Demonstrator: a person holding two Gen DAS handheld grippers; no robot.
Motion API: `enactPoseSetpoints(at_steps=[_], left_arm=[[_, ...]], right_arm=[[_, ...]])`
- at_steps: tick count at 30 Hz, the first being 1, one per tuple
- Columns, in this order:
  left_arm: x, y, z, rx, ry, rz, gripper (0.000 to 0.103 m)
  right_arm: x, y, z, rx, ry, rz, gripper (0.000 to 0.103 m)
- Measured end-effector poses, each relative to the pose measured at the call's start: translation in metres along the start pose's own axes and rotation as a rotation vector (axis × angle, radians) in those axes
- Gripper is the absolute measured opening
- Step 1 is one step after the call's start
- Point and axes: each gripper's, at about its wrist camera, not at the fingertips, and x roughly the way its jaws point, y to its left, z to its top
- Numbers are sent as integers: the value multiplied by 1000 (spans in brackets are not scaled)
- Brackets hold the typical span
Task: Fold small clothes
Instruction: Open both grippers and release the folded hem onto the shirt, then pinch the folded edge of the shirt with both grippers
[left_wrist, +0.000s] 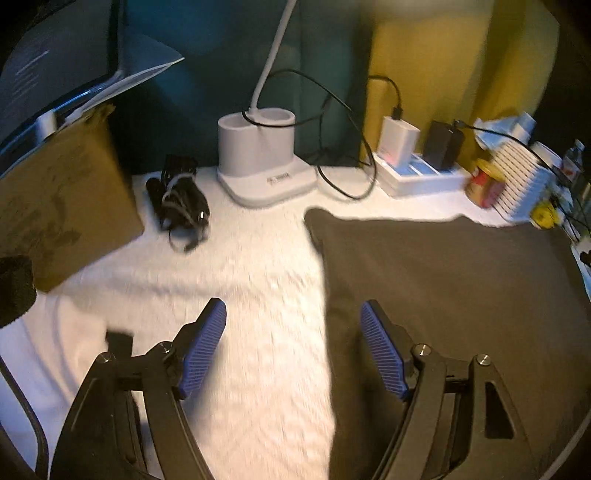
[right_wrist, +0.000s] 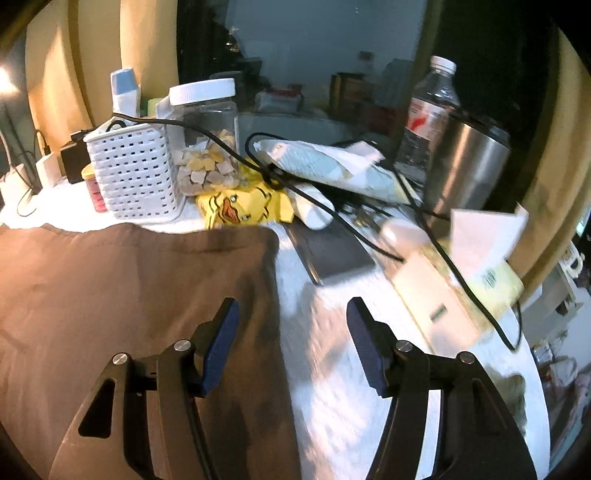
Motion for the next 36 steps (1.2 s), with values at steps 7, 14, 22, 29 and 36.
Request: enactPoseSetpoints(at_steps=[7,14,22,29,36], left_arm=[[-24,-6,-33,-5,17,-12,75],[-50,-11,-61,-9,16,-29,75],[-77,-18,-98,16,39,-53,75],[-97,-23,-125,39,49,-84,75],[-100,-31,-146,52,94,-127,74]], right_arm=[[-36,-9,-31,12,3,-1,64],[-63,-18,-59,30,10,8,64],[-89,-28,-101,81,42,22,64],[-109,-31,-135,111,76,46,64],[-127,-34,-154,156,84,99,64]])
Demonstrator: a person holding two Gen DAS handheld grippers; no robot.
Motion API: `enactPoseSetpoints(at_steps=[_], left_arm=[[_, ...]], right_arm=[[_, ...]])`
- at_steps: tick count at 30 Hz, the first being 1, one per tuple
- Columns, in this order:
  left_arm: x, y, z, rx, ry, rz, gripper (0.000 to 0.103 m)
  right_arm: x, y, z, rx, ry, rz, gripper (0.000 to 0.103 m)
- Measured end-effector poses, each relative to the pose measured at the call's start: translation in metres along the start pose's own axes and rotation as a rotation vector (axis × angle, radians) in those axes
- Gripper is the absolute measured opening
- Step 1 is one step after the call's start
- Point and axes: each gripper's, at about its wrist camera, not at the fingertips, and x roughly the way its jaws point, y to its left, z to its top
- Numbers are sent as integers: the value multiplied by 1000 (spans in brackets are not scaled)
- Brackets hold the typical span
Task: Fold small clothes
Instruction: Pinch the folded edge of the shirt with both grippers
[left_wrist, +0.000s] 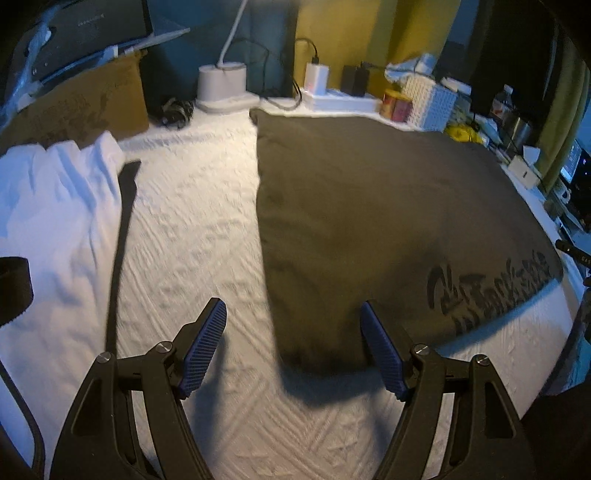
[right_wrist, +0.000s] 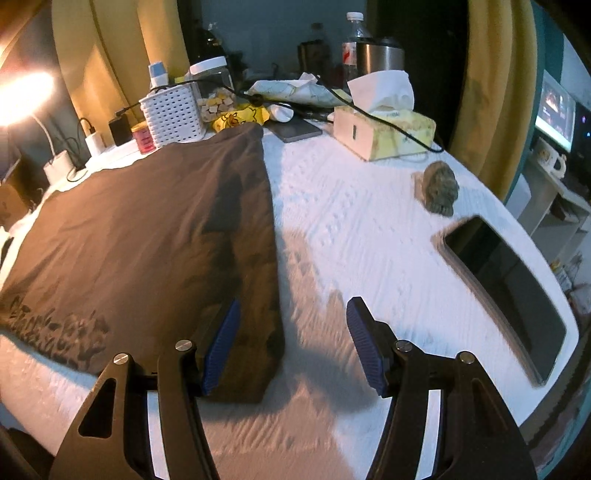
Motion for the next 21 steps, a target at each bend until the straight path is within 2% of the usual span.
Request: enactPoseSetpoints(at_steps=[5,9,11,13,14,16,17,19,21], left_arm=[[2,-5,-7,11,4,16,74],[5,-8,-9,45,-10,44,76],[5,-7,-9,34,-15,45,76],[5,-7,-10,34,-16,54,75],[4,-9,-10,35,-15,54,74],[2,-12,-12,48,-16,37,49],[1,-15,-12,55,-12,24,39],[0,-21,-12,66,0,-9,12],[-1,-26,-13,75,3,-3,9]], right_arm=[[2,8,-14,-5,22,39,64],[2,17,-22,-29,-12,24,63],[1,16,-24,-16,-29,25,55],[-1,16,-27,-12,-44,29,38],[-2,17,-28,-16,-45,46,25],[-3,20,-30,-29,-43,78,16],[-3,23,-31,-50,-43,78,13],[-4,25,-30,-71,-40,86,9],[-5,24,-29,-78,-35,94,8]])
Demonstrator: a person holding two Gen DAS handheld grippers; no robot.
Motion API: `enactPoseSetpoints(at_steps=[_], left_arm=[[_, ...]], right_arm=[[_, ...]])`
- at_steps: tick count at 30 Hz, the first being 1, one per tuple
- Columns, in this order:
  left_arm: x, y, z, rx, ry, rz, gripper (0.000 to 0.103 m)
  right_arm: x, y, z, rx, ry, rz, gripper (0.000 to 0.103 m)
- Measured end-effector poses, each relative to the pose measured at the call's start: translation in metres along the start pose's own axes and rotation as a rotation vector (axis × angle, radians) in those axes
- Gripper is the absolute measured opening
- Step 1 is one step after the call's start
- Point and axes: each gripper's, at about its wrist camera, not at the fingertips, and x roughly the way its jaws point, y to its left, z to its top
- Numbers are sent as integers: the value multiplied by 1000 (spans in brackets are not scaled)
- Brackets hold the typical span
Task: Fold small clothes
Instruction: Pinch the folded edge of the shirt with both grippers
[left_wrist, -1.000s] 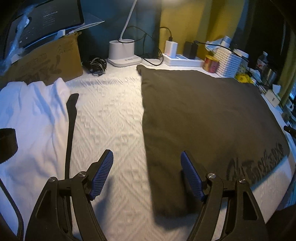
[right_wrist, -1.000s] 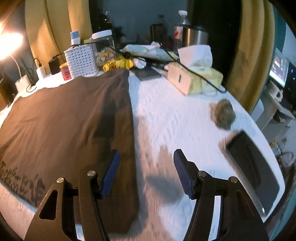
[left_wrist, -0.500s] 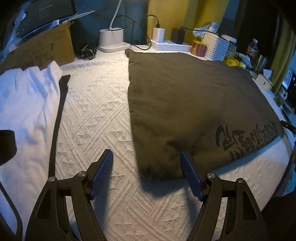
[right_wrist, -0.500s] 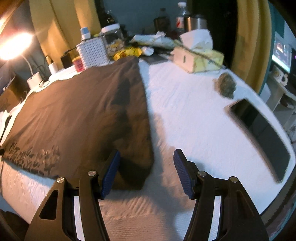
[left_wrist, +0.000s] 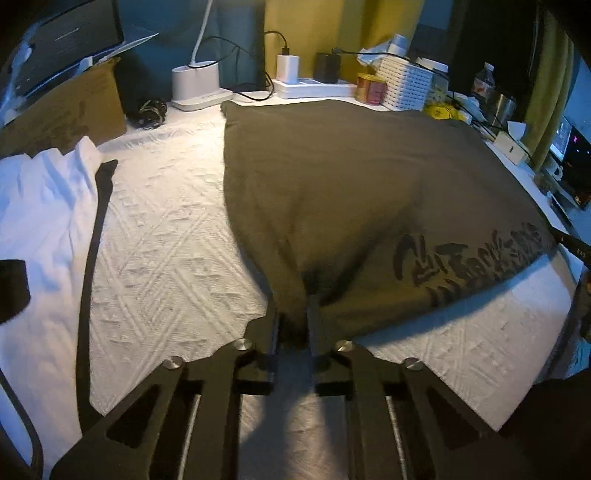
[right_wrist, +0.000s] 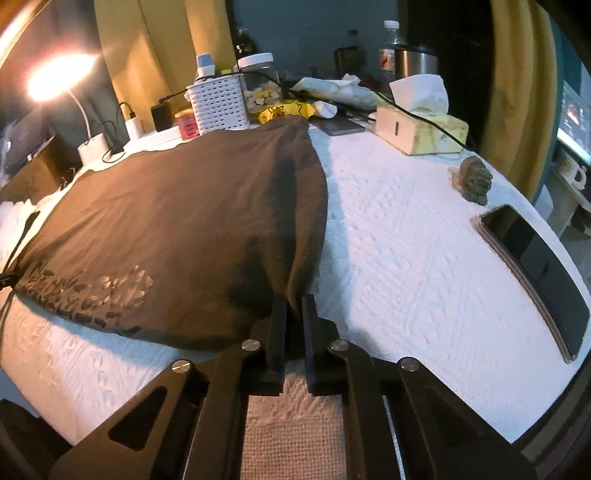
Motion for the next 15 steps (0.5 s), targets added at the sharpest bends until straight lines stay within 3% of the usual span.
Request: enactPoseSetpoints(at_steps=[15], left_arm=[[-22,-18,-16,5,-5,9,8]], right_arm=[[-20,-11,-7,-59,-22,-19,8]])
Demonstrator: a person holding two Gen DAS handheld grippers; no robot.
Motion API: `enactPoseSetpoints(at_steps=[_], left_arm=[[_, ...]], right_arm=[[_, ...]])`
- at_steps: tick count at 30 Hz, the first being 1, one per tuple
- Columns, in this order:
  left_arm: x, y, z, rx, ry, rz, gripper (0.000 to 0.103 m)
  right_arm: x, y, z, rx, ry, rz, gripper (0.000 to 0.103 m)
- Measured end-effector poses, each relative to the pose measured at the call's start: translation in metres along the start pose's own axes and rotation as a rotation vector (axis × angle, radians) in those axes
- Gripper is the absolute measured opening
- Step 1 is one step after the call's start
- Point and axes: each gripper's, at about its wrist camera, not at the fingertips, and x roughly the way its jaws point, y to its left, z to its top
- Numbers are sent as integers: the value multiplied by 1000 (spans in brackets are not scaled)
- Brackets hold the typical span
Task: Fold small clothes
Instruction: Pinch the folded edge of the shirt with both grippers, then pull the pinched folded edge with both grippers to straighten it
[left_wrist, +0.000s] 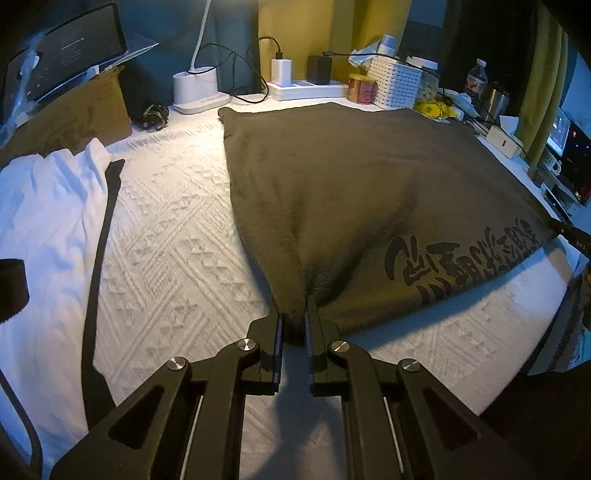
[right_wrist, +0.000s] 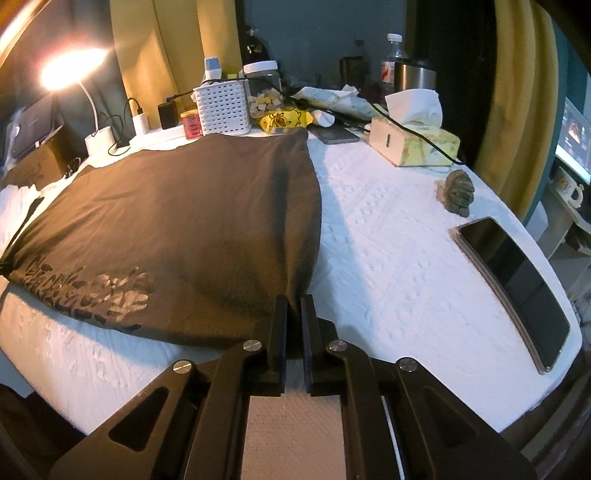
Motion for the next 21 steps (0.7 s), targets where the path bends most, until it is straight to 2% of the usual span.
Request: enactPoseSetpoints(at_steps=[21], left_arm=[[-18,-22,-39,28,5,-36,8]], right_arm=[[-29,-8,-37,11,-15,-44,8]])
